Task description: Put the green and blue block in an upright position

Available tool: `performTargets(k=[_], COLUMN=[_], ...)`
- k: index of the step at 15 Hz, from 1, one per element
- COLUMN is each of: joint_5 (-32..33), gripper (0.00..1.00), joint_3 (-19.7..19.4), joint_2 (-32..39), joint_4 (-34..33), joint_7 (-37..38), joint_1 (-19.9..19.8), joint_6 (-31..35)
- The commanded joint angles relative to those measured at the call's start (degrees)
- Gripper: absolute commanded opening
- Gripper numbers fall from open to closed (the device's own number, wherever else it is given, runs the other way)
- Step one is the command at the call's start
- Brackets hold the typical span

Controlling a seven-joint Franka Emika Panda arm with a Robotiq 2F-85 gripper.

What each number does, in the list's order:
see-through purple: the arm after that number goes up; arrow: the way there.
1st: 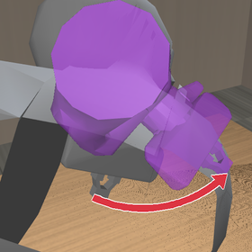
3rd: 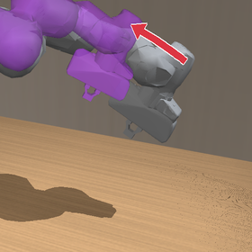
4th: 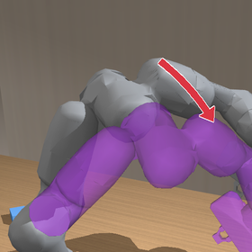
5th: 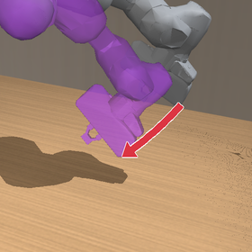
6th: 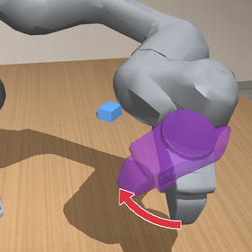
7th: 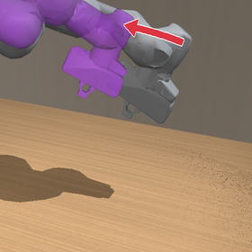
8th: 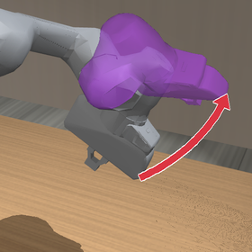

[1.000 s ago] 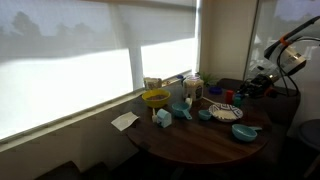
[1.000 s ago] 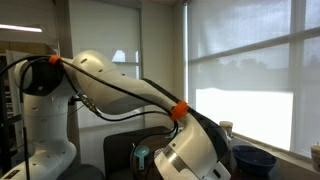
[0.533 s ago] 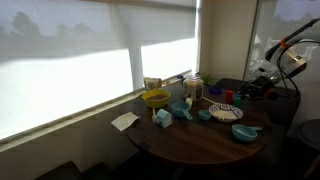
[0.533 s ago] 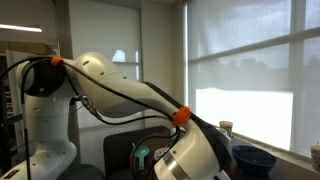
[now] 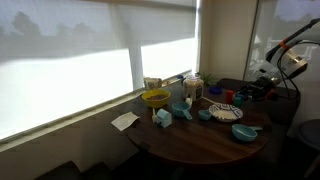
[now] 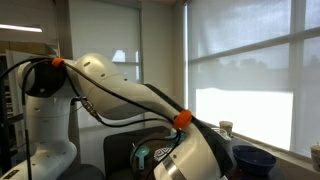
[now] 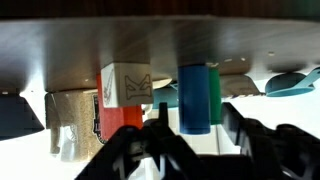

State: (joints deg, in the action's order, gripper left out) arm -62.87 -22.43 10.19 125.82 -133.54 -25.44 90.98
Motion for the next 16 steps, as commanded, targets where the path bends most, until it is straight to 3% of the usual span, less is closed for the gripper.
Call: performTargets(k=[1, 3, 9, 16], joint_5=[-0.39, 0.01, 4.73, 20.78], gripper=[0.88, 0.99, 1.00, 1.00], joint_3=[-0.40, -0.47, -0.42, 2.59], joint_2=[-0.07, -0.74, -4.92, -12.48], joint_4=[-0.68, -1.06, -4.08, -11.11], joint_7=[-1.51, -1.75, 1.76, 20.18], joint_1=[-0.45, -0.35, 0.61, 5.04], joint_6=[-1.20, -1.31, -2.95, 0.00])
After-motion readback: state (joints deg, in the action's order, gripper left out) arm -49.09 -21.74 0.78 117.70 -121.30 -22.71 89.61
